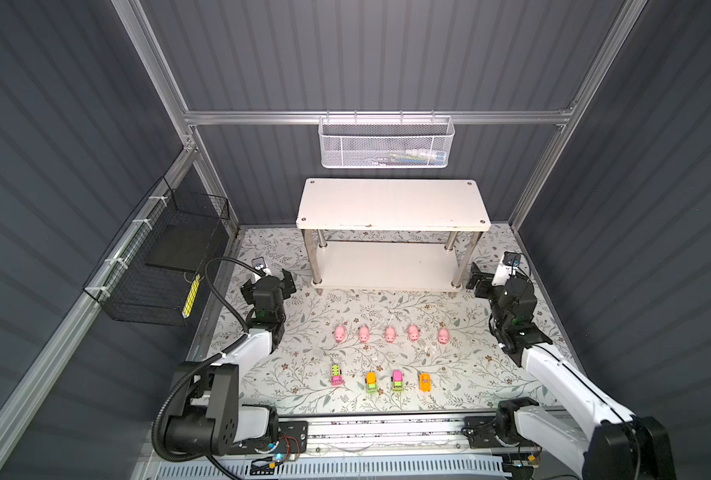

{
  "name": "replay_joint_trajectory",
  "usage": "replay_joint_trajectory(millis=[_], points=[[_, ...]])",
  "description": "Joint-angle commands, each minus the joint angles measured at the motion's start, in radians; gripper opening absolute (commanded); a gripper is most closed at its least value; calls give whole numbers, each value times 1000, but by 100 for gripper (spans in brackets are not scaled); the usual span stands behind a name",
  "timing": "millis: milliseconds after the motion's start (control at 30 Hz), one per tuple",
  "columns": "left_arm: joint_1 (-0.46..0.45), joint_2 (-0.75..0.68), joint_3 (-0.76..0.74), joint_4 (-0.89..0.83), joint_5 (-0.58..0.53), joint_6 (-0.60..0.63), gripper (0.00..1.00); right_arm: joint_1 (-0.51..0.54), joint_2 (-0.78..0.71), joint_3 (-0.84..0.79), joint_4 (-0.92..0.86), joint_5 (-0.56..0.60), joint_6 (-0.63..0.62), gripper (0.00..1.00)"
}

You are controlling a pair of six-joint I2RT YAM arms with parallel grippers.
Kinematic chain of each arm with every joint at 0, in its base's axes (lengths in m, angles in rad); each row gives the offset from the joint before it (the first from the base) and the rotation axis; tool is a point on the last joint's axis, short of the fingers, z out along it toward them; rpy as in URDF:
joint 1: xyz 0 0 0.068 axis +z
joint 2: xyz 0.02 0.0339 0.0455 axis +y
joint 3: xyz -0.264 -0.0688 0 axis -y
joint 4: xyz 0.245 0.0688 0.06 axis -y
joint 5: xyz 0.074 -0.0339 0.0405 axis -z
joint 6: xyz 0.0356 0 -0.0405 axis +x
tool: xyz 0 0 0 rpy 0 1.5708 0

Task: Place and organize the plastic toys onto the shelf
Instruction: 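Move the right gripper over the orange toy car and lower it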

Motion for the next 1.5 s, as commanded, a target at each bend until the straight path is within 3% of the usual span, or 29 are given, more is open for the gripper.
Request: replay_joint_trajectory(millis=[0,300,433,467,633,1033,1200,1467], points=[[-9,-57,-4,-98,-6,-89,100,91,-76,20,-281,81,123,99],[-14,-72,-10,-95,8,-112,100,405,-189,35,-658,140,455,99],[-14,-60,-13,-85,22,-128,100,522,-167,46,-786,129,528,99],[-14,-58,-11,-84,24,-133,100,551,-156,47,-814,113,617,99],[-15,-51,-15,-81,35,-148,100,663,-110,57,-935,92,745,99],[-15,-40,-48,-61,54,-175,100,873,94,136,-1082,-19,904,98],[-15,-50,-55,-55,61,-179,100,941,165,158,-1091,-48,946,92],[-15,-54,-62,-54,62,-187,100,944,269,171,-1081,-85,961,78]])
